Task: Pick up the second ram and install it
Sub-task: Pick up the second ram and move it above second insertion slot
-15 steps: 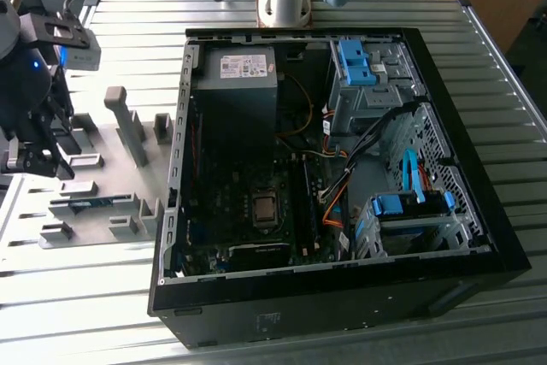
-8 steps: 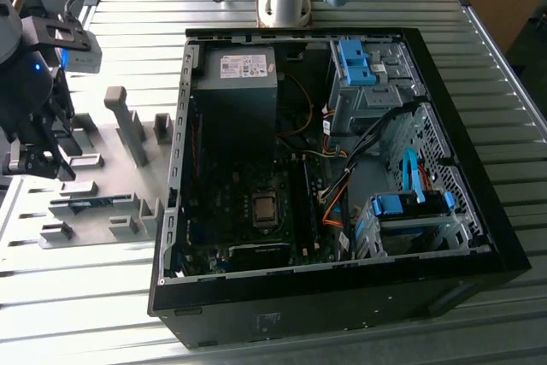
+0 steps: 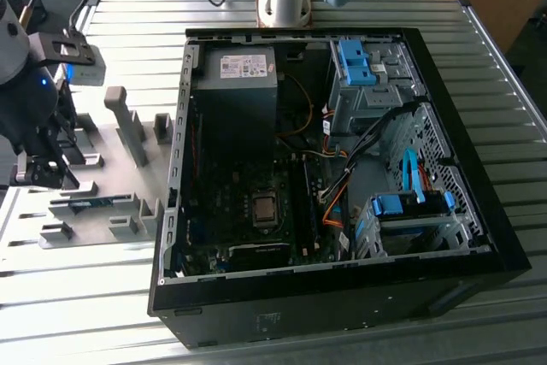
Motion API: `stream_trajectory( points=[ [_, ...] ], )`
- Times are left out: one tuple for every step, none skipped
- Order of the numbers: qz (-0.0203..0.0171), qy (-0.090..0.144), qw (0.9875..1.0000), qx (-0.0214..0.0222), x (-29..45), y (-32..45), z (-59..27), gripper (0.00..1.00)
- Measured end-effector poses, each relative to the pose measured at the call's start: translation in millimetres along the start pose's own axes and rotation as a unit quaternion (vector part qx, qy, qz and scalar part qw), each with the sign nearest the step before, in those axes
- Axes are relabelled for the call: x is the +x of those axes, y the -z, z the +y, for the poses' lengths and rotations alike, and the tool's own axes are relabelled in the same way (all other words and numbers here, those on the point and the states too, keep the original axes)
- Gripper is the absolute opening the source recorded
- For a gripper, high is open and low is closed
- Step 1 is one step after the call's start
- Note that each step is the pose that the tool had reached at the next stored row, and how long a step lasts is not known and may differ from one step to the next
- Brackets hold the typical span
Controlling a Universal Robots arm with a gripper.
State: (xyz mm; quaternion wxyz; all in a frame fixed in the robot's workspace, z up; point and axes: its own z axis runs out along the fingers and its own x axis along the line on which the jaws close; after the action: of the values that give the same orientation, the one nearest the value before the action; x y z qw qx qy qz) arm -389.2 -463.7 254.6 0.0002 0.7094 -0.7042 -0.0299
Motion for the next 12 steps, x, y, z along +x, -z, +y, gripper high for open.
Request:
stream_trajectory(
  points=[
    [0.0000,0.000,1.0000,0.0000,0.9,-1.7,0.0,0.42],
    [0.0000,0.000,1.0000,0.0000,2.1,-3.5,0.0,0.42],
    [0.0000,0.000,1.0000,0.0000,3.4,-5.3,-0.1,0.42],
    [0.0000,0.000,1.0000,0.0000,4.6,-7.0,-0.1,0.42],
    [-0.0001,0.000,1.0000,0.0001,5.4,-8.8,-0.2,0.42],
    [-0.0001,0.000,1.0000,0.0001,6.0,-10.7,-0.1,0.42],
    [0.0000,0.000,1.0000,0.0000,6.3,-12.4,-0.1,0.42],
    [0.0000,0.000,1.0000,0.0000,6.5,-14.3,-0.1,0.42],
    [0.0000,0.000,1.0000,0.0000,6.6,-16.1,-0.2,0.42],
    [0.0000,0.000,1.0000,0.0000,6.7,-17.9,-0.3,0.42],
    [0.0000,0.000,1.0000,0.0000,6.8,-19.7,-0.4,0.42],
    [0.0000,0.000,1.0000,0.0001,6.9,-21.6,-0.5,0.42]
  ],
)
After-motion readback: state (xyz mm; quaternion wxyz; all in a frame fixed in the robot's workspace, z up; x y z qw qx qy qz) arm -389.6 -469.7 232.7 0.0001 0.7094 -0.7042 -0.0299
